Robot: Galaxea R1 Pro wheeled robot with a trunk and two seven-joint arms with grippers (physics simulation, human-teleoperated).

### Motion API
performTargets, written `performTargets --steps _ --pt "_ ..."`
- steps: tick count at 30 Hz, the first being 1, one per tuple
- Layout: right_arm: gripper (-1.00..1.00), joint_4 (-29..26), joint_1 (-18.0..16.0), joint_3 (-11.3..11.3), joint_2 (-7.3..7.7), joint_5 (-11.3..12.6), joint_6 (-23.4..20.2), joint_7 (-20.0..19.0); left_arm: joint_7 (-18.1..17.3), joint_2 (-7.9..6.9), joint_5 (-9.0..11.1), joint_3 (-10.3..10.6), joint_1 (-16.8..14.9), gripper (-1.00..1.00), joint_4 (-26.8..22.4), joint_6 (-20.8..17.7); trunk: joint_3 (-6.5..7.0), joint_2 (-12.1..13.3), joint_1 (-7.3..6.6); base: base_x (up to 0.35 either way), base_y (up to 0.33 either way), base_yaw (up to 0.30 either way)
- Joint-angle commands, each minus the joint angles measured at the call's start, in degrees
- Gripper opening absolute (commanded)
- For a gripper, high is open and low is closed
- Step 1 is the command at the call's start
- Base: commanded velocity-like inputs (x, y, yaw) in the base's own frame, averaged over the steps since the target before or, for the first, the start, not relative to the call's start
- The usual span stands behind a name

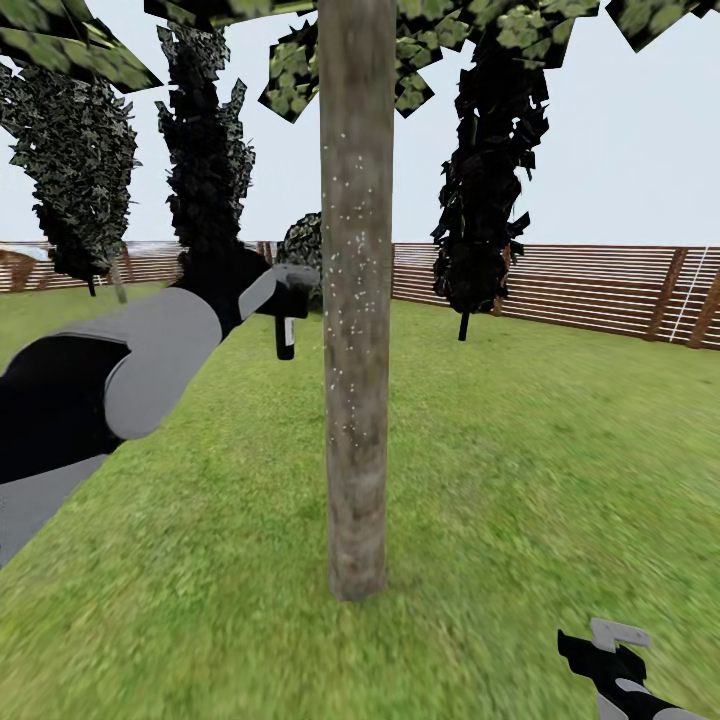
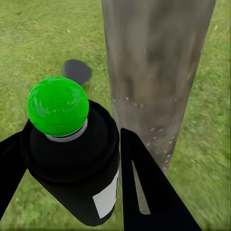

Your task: In the garden, pick up the pesticide atomizer on the floor and spray pesticide onto both trees until each tree trunk is fully covered.

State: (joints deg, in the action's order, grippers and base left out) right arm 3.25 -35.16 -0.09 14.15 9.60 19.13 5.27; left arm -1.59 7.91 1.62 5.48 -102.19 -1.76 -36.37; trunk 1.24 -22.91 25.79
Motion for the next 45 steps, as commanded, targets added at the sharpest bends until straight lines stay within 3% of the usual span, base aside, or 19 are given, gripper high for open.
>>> performTargets --steps 1,13,30,34,38,45 --pt "1.0 0.0 0.0 0.0 0.0 0.01 0.01 0.0 0.0 0.0 -0.04 0.06 0.21 -1.0 -0.01 0.05 0.01 -0.01 0.0 0.0 0.0 0.0" --pt "1.0 0.0 0.0 0.0 0.0 -0.02 0.01 0.0 -0.08 0.16 -0.01 0.06 5.91 -1.0 0.09 4.57 0.01 -0.01 0.0 0.0 0.0 0.0" --pt "1.0 0.0 0.0 0.0 0.0 -0.01 0.01 0.0 -0.11 -0.27 -0.1 0.06 14.02 -1.0 0.01 7.64 0.01 -0.01 0.0 0.0 0.0 0.0" --pt "1.0 0.0 0.0 0.0 0.0 -0.02 0.02 0.0 -0.09 -1.31 -0.12 0.06 16.02 -1.0 0.0 8.99 0.01 -0.01 0.0 0.0 0.0 0.0" --pt "1.0 0.0 0.0 0.0 0.0 0.02 -0.02 0.0 -0.12 -3.45 -0.12 0.06 17.83 -1.0 0.0 9.25 0.01 -0.01 0.0 0.0 0.0 0.0" --pt "1.0 0.0 0.0 0.0 0.0 -0.01 0.01 0.0 -0.1 -4.19 -0.12 0.06 19.65 -1.0 0.03 11.8 0.01 -0.01 0.0 0.0 0.0 0.0"
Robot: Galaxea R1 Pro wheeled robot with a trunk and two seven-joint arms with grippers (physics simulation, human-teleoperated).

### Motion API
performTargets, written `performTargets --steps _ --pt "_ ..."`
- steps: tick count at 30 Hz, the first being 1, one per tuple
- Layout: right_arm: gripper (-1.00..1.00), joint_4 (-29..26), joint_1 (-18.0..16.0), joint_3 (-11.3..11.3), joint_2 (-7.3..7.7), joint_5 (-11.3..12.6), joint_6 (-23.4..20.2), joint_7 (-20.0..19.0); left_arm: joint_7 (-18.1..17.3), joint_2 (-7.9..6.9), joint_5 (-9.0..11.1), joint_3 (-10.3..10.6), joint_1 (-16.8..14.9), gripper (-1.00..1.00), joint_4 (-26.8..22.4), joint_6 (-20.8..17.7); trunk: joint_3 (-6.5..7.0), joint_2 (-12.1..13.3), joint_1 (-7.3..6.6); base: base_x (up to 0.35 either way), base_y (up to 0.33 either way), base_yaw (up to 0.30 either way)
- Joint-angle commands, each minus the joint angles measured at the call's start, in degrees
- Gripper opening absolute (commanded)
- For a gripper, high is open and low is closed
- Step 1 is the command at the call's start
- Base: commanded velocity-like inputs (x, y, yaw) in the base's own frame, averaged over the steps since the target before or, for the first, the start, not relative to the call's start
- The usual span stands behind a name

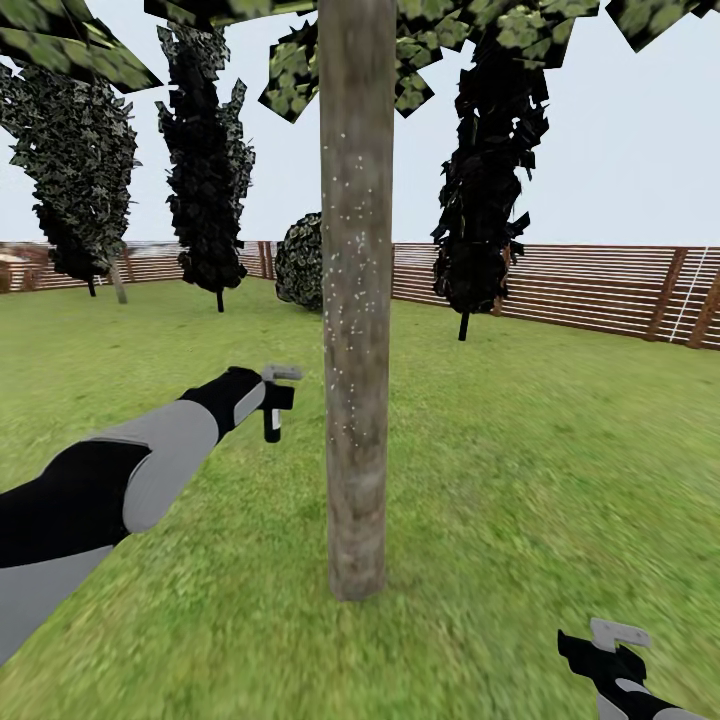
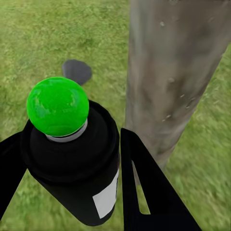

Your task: In the garden, pick up the pesticide atomizer on the floor and spray pesticide onto both trees until each tree trunk is fully covered.

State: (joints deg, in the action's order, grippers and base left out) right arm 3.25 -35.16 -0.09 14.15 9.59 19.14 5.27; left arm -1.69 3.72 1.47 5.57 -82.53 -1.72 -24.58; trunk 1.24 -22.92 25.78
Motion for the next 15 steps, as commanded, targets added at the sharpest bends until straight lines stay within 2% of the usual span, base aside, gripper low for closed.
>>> performTargets --steps 1,15 --pt "1.0 0.0 0.0 0.0 0.0 0.0 -0.01 0.0 -0.01 -0.06 0.02 -0.03 0.03 -1.0 0.0 0.07 0.0 0.0 0.0 0.0 0.0 0.0" --pt "1.0 0.0 0.0 0.0 0.0 0.0 0.0 0.0 -0.01 -0.84 0.02 -0.03 4.27 -1.0 -0.01 0.81 0.0 0.0 0.0 0.0 0.0 0.0"
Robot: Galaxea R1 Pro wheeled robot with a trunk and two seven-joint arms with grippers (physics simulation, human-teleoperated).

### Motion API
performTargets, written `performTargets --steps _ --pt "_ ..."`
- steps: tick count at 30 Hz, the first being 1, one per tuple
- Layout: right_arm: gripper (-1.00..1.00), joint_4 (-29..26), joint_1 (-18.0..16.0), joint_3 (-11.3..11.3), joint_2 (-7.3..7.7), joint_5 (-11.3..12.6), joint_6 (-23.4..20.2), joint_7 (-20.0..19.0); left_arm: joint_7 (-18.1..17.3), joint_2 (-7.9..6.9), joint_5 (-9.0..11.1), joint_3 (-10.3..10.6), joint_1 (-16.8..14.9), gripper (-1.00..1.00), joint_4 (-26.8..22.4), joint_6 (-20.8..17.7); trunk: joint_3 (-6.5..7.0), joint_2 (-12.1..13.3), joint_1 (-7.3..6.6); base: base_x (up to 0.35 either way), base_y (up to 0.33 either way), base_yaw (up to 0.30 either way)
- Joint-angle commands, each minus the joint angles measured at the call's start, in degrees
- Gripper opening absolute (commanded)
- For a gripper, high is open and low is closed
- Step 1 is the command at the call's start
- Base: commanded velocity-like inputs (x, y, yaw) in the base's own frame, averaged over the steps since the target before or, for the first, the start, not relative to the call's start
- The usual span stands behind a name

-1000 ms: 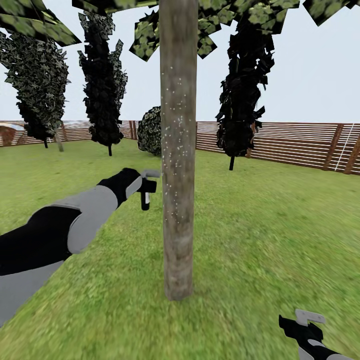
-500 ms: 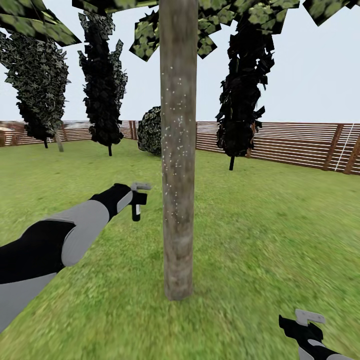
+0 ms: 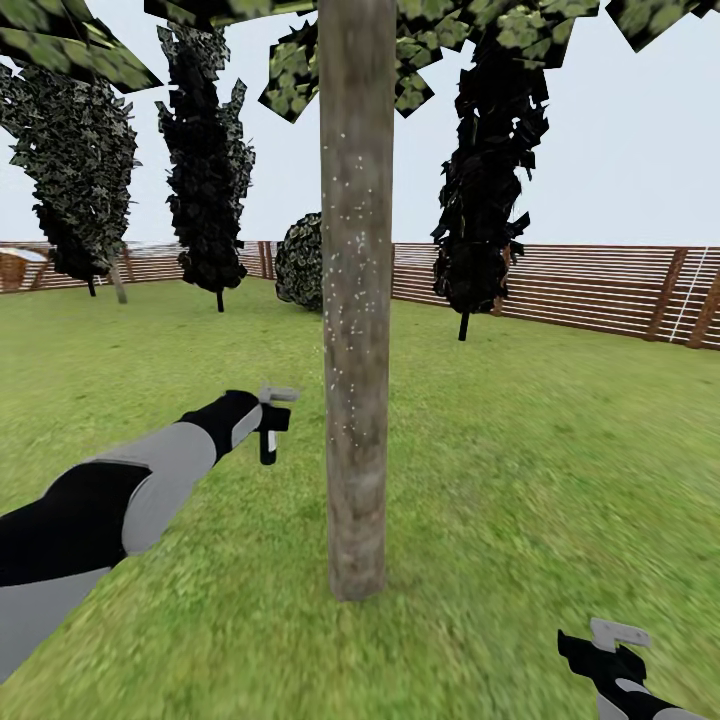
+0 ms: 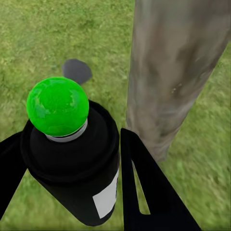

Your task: In the garden, pick up the pesticide atomizer on the floor and spray pesticide onto both trees until each tree trunk is fully covered.

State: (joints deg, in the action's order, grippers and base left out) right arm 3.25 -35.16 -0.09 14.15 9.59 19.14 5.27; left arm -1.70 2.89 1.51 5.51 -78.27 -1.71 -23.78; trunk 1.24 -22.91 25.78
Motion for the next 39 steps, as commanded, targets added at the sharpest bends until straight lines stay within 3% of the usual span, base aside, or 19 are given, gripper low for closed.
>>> performTargets --steps 1,6,10,12,18,21,25,29,36,39 --pt "1.0 0.0 0.0 0.0 0.0 -0.01 -0.01 0.0 0.01 -0.11 -0.01 0.02 0.2 -1.0 0.0 0.5 0.01 -0.01 0.0 0.0 0.0 0.0" --pt "1.0 0.0 0.0 0.0 0.0 -0.01 -0.01 0.0 -0.05 -1.72 0.07 0.02 0.95 -1.0 -0.04 1.44 0.01 -0.01 0.0 0.0 0.0 0.0" --pt "1.0 0.0 0.0 0.0 0.0 0.01 -0.03 0.0 -0.02 -1.83 0.26 0.35 1.08 -1.0 -1.15 1.32 0.01 -0.01 0.0 0.0 0.0 0.0" --pt "1.0 0.0 0.0 0.0 0.0 0.01 -0.03 0.0 0.01 -1.73 0.31 0.52 1.09 -1.0 -3.98 0.97 0.01 -0.01 0.0 0.0 0.0 0.0" --pt "1.0 0.0 0.0 0.0 0.0 0.03 -0.02 0.0 0.09 -1.58 0.29 0.56 1.1 -1.0 -18.0 -7.51 0.01 -0.01 0.0 0.0 0.0 0.0" --pt "1.0 0.0 0.0 0.0 0.0 0.01 -0.05 0.0 0.11 -1.57 0.23 0.38 1.1 -1.0 -22.1 -9.3 0.01 -0.01 0.0 0.0 0.0 0.0" --pt "1.0 0.0 0.0 0.0 0.0 0.01 -0.04 0.0 0.12 -1.71 0.17 -2.49 1.1 -1.0 -27.31 -11.78 0.01 -0.01 0.0 0.0 0.0 0.0" --pt "1.0 0.0 0.0 0.0 0.0 0.03 -0.02 0.0 0.05 -1.69 0.16 -3.36 1.1 -1.0 -32.75 -14.14 0.01 -0.01 0.0 0.0 0.0 0.0" --pt "1.0 0.0 0.0 0.0 0.0 0.02 -0.02 0.0 0.07 -1.71 0.16 -3.57 1.1 -1.0 -36.8 -17.49 0.01 -0.01 0.0 0.0 0.0 0.0" --pt "1.0 0.0 0.0 0.0 0.0 0.01 -0.01 0.0 0.11 -1.71 0.11 -3.77 1.1 -1.0 -34.03 -17.51 0.01 -0.01 0.0 0.0 0.0 0.0"
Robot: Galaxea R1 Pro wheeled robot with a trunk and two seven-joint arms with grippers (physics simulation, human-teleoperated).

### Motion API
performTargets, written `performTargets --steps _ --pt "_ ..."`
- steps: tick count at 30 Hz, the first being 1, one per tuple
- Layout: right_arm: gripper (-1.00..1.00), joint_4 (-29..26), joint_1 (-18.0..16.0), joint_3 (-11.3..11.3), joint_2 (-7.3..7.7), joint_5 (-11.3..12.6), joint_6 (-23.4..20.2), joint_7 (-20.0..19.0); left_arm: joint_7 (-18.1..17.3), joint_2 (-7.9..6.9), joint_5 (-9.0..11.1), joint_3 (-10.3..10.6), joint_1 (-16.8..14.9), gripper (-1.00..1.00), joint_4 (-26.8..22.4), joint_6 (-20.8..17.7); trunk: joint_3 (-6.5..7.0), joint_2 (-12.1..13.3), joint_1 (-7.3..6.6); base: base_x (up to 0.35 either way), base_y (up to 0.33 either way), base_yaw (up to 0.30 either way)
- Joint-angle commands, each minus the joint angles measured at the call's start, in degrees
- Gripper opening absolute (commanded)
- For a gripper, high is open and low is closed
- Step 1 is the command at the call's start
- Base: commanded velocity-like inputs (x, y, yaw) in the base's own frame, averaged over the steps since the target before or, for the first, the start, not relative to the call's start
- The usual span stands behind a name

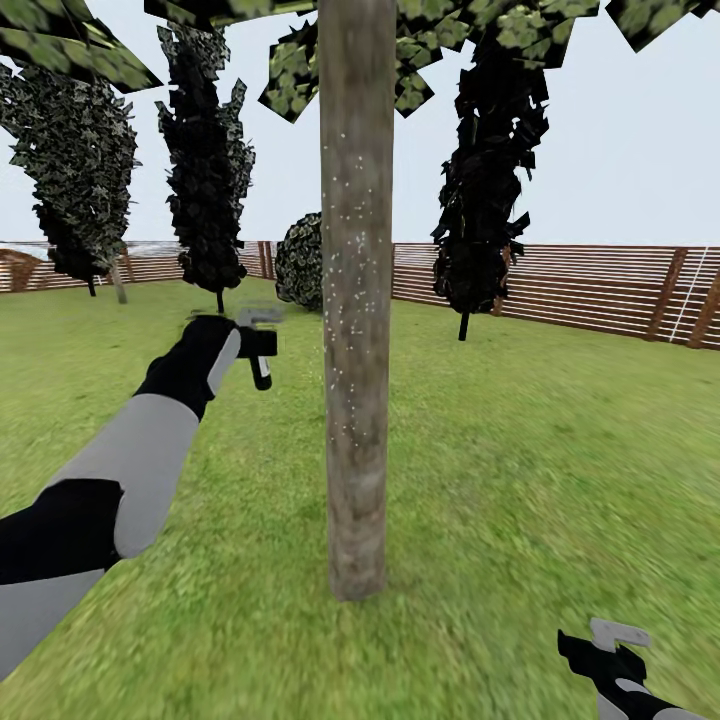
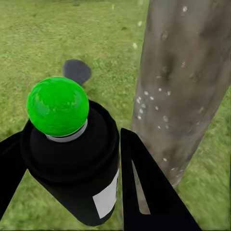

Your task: In the garden, pick up the pesticide atomizer on the floor and spray pesticide onto both trees until each tree trunk is fully covered.

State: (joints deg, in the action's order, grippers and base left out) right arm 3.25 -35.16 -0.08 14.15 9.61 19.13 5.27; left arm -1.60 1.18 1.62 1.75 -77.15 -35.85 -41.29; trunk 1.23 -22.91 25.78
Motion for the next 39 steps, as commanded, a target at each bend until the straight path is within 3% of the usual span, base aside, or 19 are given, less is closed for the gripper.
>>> performTargets --steps 1,2,5,10,22,24,34,39 --pt "1.0 0.0 0.0 0.0 0.0 -0.01 0.01 0.0 0.0 0.03 0.01 0.0 -0.02 -1.0 1.14 0.07 0.01 -0.01 0.0 0.0 0.0 0.0" --pt "1.0 0.0 0.0 0.0 0.0 0.0 0.02 0.0 -0.02 0.09 0.03 -0.03 -0.02 -1.0 4.46 0.73 0.01 -0.01 0.0 0.0 0.0 0.0" --pt "1.0 0.0 0.0 0.0 0.0 0.01 0.01 0.0 -0.07 1.38 0.05 -0.23 -0.02 -1.0 16.45 8.63 0.01 -0.01 0.0 0.0 0.0 0.0" --pt "1.0 0.0 0.0 0.0 0.0 0.0 0.02 0.0 -0.07 1.71 0.05 -0.42 -0.02 -1.0 23.93 14.27 0.01 -0.01 0.0 0.0 0.0 0.0" --pt "1.0 0.0 0.0 0.0 0.0 -0.02 0.01 0.0 -0.07 1.67 -0.03 -0.51 -0.02 -1.0 31.93 19.34 0.01 -0.01 0.0 0.0 0.0 0.0" --pt "1.0 0.0 0.0 0.0 0.0 0.0 0.01 0.0 -0.07 1.69 -0.04 -0.51 -0.02 -1.0 33.47 21.92 0.01 -0.01 0.0 0.0 0.0 0.0" --pt "1.0 0.0 0.0 0.0 0.0 -0.02 0.0 0.0 -0.14 1.78 -0.04 -0.52 1.57 -1.0 34.23 23.07 0.01 -0.01 0.0 0.0 0.0 0.0" --pt "1.0 0.0 0.0 0.0 0.0 -0.03 0.03 0.0 -0.16 4.28 -0.04 -0.52 3.57 -1.0 34.27 23.42 0.01 -0.01 0.0 0.0 0.0 0.0"
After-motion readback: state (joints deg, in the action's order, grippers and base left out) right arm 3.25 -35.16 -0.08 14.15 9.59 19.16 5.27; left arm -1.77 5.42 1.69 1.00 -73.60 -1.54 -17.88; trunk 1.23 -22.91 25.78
